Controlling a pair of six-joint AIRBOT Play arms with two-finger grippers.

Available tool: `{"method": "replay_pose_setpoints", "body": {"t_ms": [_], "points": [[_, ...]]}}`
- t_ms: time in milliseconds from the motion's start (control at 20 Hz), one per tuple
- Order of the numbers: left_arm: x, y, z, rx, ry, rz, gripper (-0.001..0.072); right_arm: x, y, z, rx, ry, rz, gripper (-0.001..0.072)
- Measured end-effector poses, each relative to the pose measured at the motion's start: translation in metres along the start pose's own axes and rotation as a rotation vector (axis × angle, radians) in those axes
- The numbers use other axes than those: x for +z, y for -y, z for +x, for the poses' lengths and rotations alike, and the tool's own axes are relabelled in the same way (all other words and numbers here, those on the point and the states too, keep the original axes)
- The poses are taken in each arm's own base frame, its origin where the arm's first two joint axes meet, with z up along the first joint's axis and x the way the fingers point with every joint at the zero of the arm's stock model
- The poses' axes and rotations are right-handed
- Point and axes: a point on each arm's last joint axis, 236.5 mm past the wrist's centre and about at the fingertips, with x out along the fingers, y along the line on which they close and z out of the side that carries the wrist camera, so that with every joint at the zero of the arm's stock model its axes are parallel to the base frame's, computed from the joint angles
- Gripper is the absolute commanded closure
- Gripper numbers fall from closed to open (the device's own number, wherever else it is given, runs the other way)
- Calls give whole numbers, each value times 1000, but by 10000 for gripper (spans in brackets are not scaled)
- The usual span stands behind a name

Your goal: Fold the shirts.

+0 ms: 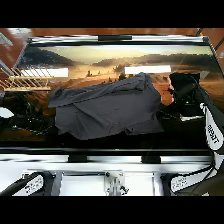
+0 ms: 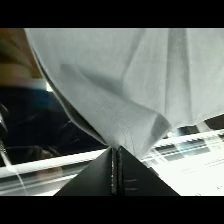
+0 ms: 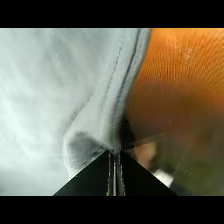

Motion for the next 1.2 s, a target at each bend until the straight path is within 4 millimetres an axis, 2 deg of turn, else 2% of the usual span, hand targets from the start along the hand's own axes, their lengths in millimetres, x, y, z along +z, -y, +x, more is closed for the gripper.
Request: {"method": "replay_pose_setpoints", "body": {"t_ms": [50, 150, 250, 350, 400, 500, 550, 600, 650, 700, 800, 850, 950, 1000, 1100, 1200], "points": [[6, 2, -5, 5, 13, 20, 676, 6, -3, -9, -4, 38, -27, 638], [26, 10, -25, 18, 74, 72, 677, 15, -22, -40, 12, 127, -93, 638], [56, 29, -60, 30, 176, 146, 677, 29, -48, -91, 16, 277, -186, 638], [92, 59, -115, 52, 335, 245, 677, 42, -76, -162, -7, 480, -284, 638], [107, 78, -149, 64, 430, 300, 677, 46, -96, -211, -17, 623, -335, 637], [132, 130, -240, 91, 693, 415, 676, 42, -133, -312, -62, 923, -423, 638], [136, 158, -288, 98, 834, 465, 677, 32, -153, -368, -78, 1094, -458, 638], [133, 189, -341, 103, 992, 522, 676, 12, -175, -428, -91, 1281, -493, 638], [123, 218, -391, 101, 1141, 569, 677, -12, -192, -478, -101, 1440, -518, 638], [104, 247, -438, 92, 1287, 614, 676, -43, -208, -524, -111, 1591, -540, 638], [56, 292, -512, 65, 1525, 684, 676, -111, -234, -594, -111, 1840, -572, 638], [29, 308, -538, 54, 1617, 713, 676, -142, -242, -616, -115, 1923, -587, 638], [-13, 323, -564, 53, 1715, 735, 676, -193, -253, -640, -133, 2029, -610, 638], [-27, 324, -570, 61, 1739, 728, 676, -213, -255, -644, -142, 2053, -616, 637], [-44, 318, -569, 104, 1732, 708, 675, -241, -256, -644, -154, 2058, -613, 637], [-52, 309, -561, 153, 1696, 688, 674, -251, -253, -632, -171, 2009, -606, 638]]}}
